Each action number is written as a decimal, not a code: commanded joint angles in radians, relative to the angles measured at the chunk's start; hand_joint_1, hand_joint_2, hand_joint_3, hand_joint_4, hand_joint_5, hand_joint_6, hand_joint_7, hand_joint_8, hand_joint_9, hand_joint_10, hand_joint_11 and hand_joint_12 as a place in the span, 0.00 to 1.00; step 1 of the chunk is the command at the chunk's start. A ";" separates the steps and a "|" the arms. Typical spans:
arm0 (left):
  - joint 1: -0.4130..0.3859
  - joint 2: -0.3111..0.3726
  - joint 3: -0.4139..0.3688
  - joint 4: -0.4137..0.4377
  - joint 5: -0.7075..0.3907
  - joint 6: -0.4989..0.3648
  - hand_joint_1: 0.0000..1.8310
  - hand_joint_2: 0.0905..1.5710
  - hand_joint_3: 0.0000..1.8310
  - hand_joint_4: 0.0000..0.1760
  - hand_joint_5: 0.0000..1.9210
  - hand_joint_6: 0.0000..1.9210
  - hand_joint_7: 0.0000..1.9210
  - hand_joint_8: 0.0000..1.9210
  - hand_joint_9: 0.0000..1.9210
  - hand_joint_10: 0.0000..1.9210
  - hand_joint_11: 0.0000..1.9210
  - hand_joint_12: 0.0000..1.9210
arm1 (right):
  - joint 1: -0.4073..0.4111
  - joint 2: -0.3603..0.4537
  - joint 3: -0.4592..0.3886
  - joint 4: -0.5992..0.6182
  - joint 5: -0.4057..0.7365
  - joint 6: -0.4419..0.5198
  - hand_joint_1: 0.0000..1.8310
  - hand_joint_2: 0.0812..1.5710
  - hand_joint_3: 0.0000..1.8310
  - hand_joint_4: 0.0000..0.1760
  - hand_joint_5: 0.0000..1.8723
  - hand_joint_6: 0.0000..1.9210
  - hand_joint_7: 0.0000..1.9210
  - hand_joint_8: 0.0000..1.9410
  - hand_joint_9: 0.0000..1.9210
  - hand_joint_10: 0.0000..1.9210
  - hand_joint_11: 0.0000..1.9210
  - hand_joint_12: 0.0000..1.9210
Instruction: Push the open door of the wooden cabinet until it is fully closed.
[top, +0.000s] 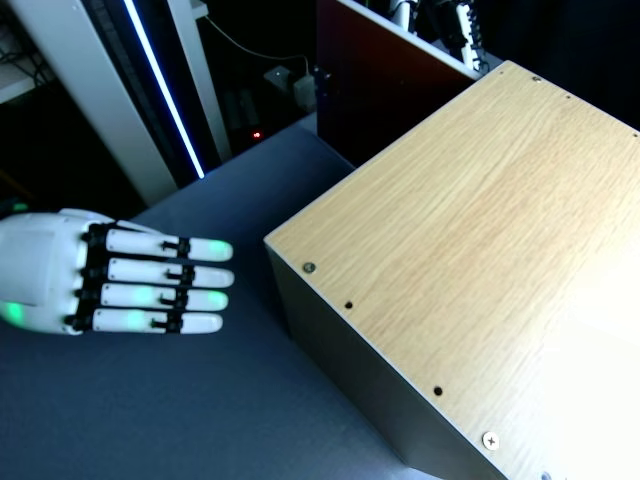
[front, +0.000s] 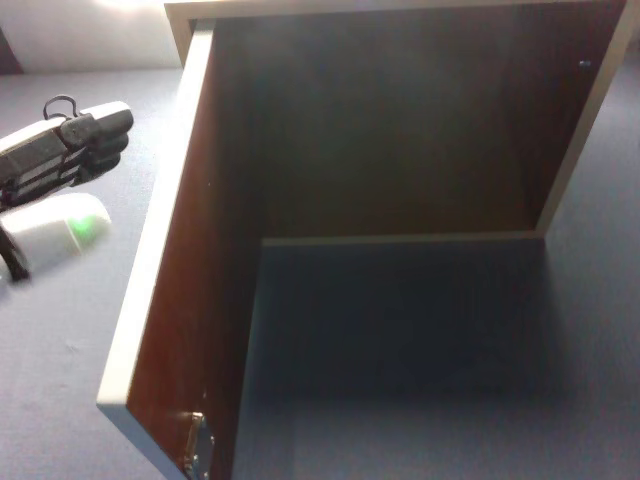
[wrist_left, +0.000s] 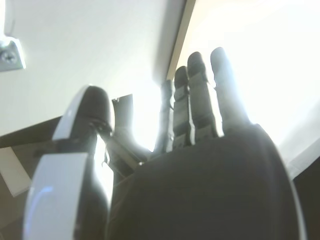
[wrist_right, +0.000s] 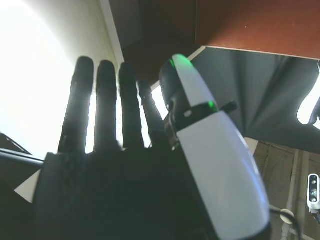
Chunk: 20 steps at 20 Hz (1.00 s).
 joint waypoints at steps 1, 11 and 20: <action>-0.012 0.001 0.004 -0.013 -0.126 -0.005 0.00 0.88 0.00 0.00 0.09 0.00 0.11 0.00 0.11 0.00 0.07 0.09 | 0.010 0.000 0.004 0.025 0.125 0.008 0.28 0.89 0.00 0.00 0.22 0.00 0.22 0.00 0.16 0.01 0.01 0.31; -0.048 0.001 0.010 0.080 -0.044 -0.005 0.00 0.90 0.00 0.00 0.08 0.00 0.10 0.00 0.10 0.00 0.09 0.02 | 0.010 0.000 0.008 0.021 0.124 0.008 0.27 0.90 0.00 0.00 0.22 0.00 0.22 0.00 0.17 0.00 0.02 0.32; -0.183 -0.026 0.041 0.253 0.126 -0.005 0.00 0.89 0.00 0.00 0.07 0.01 0.07 0.00 0.08 0.01 0.08 0.01 | 0.010 0.000 0.011 0.015 0.117 0.008 0.27 0.89 0.00 0.00 0.22 0.00 0.22 0.00 0.16 0.00 0.02 0.30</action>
